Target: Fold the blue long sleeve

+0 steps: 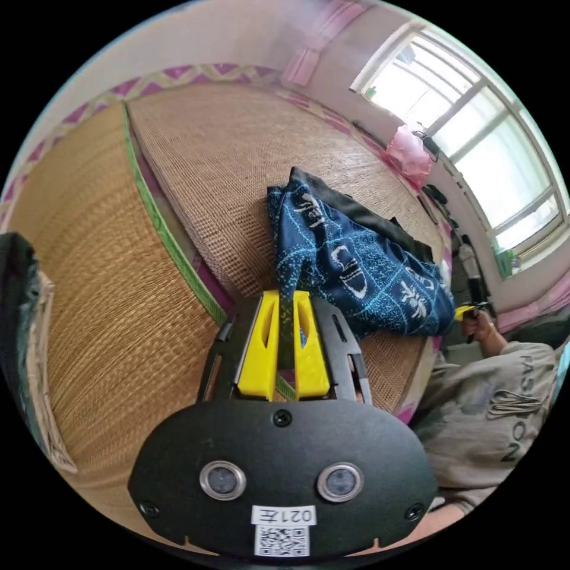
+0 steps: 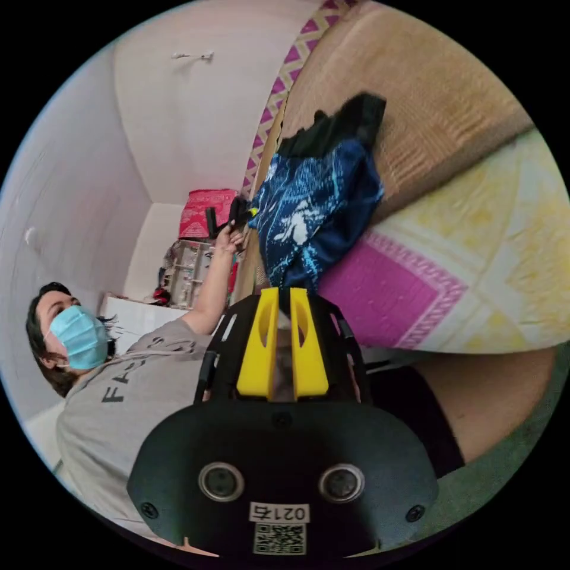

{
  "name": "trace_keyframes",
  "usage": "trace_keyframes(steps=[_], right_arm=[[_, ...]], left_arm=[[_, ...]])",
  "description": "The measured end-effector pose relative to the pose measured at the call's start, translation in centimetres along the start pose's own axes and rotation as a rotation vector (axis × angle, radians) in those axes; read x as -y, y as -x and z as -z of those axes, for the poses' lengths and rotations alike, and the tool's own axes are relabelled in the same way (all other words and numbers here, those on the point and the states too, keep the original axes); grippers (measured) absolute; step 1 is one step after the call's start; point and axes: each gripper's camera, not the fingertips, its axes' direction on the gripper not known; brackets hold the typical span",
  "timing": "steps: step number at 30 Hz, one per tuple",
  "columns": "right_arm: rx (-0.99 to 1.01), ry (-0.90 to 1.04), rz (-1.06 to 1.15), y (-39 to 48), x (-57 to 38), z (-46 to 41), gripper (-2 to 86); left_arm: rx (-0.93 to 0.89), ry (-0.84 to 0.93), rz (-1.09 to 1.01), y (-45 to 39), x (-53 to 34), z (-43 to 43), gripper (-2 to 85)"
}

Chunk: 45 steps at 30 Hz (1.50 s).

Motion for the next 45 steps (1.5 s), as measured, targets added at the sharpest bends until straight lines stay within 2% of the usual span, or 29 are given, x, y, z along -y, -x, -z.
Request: trace_keyframes(steps=[2, 3, 4, 5, 8, 12, 14, 17, 21, 23, 25, 27, 31, 33, 37, 38, 40, 42, 45], right_arm=[[-0.169, -0.110, 0.095, 2.3, 0.9, 3.2, 8.7], [-0.271, -0.144, 0.147, 3.7, 2.0, 4.6, 10.3], [-0.305, -0.147, 0.173, 4.3, 2.8, 5.0, 10.6], [-0.331, -0.132, 0.211, 5.1, 4.6, 5.6, 11.3], [-0.323, -0.047, 0.223, 5.3, 9.3, 5.1, 11.5], [-0.272, 0.065, 0.103, 3.4, 12.8, 3.7, 11.4], [-0.199, 0.061, 0.068, 2.9, 12.5, 4.2, 11.5], [-0.036, 0.102, 0.017, 2.5, 11.5, 4.8, 11.6], [-0.015, 0.124, 0.018, 3.6, 9.3, 5.7, 10.4], [-0.055, 0.099, 0.078, 5.5, 7.6, 6.2, 8.1], [-0.087, 0.063, 0.252, 9.4, 5.1, 6.1, 5.7], [-0.134, 0.143, 0.422, 14.3, 1.7, 3.5, 6.2], [-0.197, 0.274, 0.346, 15.8, -2.2, -1.1, 11.4], [-0.296, 0.170, 0.323, 15.4, -4.1, -2.4, 11.2], [-0.340, -0.032, 0.290, 15.7, -4.3, -3.0, 9.3], [-0.313, -0.052, 0.271, 15.6, -4.2, -3.4, 8.3], [-0.135, -0.049, 0.181, 14.8, -3.8, -3.0, 6.9], [0.225, -0.065, 0.041, 14.0, -3.7, -0.8, 6.1], [0.517, -0.066, -0.043, 13.4, -3.9, 0.6, 6.2]], left_arm=[[0.133, -0.129, 0.018, -4.2, -3.9, 4.5, 9.7], [0.143, -0.161, 0.023, -5.2, -5.0, 5.5, 11.0], [0.101, -0.202, 0.022, -7.3, -6.9, 7.2, 12.1], [-0.015, -0.219, 0.013, -9.4, -8.7, 8.2, 12.7], [-0.304, -0.181, -0.014, -15.5, -12.2, 7.0, 12.7], [-0.510, -0.140, 0.091, -20.3, -15.2, 2.9, 12.7], [-0.581, -0.109, 0.129, -22.2, -16.1, 0.1, 12.7], [-0.658, -0.089, 0.175, -23.3, -16.4, -1.9, 12.9], [-0.716, -0.095, 0.246, -22.9, -16.2, -2.7, 13.0], [-0.773, -0.115, 0.293, -21.9, -16.1, -2.5, 12.9], [-0.819, -0.146, 0.322, -21.0, -16.4, -1.8, 12.7], [-0.829, -0.180, 0.342, -20.1, -17.0, -0.5, 12.4], [-0.777, -0.248, 0.359, -18.2, -18.8, 3.9, 11.6], [-0.760, -0.268, 0.356, -17.7, -19.6, 5.7, 11.5], [-0.756, -0.288, 0.349, -17.4, -20.7, 8.5, 11.3], [-0.759, -0.286, 0.347, -17.3, -20.8, 9.2, 11.3], [-0.762, -0.292, 0.346, -17.2, -21.1, 10.2, 11.3], [-0.763, -0.302, 0.344, -17.0, -21.5, 11.6, 11.3], [-0.738, -0.327, 0.332, -17.1, -22.3, 14.1, 11.3]])
